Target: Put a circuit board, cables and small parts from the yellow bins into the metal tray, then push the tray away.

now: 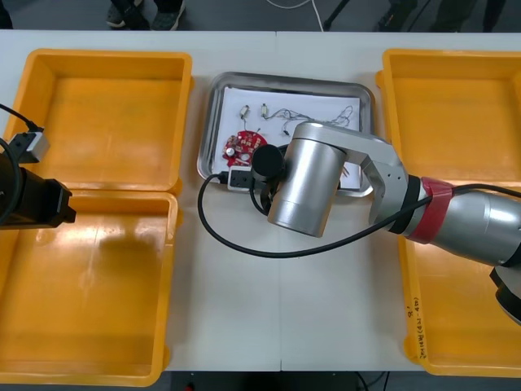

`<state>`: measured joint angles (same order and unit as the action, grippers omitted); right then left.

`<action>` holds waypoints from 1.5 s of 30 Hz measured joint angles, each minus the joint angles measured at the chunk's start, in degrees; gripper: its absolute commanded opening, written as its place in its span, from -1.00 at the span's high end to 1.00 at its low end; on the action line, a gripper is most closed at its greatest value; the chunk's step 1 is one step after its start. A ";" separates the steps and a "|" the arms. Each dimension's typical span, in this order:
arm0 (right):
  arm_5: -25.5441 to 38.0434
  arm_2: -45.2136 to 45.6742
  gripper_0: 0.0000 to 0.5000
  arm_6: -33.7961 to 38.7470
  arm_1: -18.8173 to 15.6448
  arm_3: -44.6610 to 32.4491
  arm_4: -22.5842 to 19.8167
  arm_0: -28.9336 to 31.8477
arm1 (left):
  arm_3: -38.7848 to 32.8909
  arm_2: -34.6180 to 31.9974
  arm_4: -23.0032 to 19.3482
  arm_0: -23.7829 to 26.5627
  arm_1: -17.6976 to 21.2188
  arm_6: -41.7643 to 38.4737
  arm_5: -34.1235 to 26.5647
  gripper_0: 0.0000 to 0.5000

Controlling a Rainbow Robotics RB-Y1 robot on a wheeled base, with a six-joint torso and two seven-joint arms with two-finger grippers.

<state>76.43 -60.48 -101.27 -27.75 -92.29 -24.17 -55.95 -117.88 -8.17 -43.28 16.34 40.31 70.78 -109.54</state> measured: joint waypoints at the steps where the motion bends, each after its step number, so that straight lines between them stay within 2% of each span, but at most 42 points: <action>1: -0.50 0.00 1.00 0.00 0.00 0.19 0.01 -0.05 | 0.00 0.00 0.00 0.00 0.00 0.00 0.00 -1.00; 10: -5.84 0.00 1.00 -1.37 0.00 3.22 0.38 -1.26 | 0.00 0.00 0.00 0.00 0.00 0.00 0.00 -1.00; 22: -11.55 0.00 1.00 -3.49 0.00 6.68 3.79 -1.84 | -0.01 0.00 0.00 0.00 0.00 0.00 0.00 -1.00; 45: -21.29 0.00 1.00 -5.43 0.26 16.11 3.84 -5.37 | -0.03 0.00 0.00 0.00 0.00 0.00 0.00 -1.00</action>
<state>55.15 -60.48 -106.70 -27.49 -76.17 -20.33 -61.32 -117.91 -8.17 -43.28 16.34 40.31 70.78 -109.54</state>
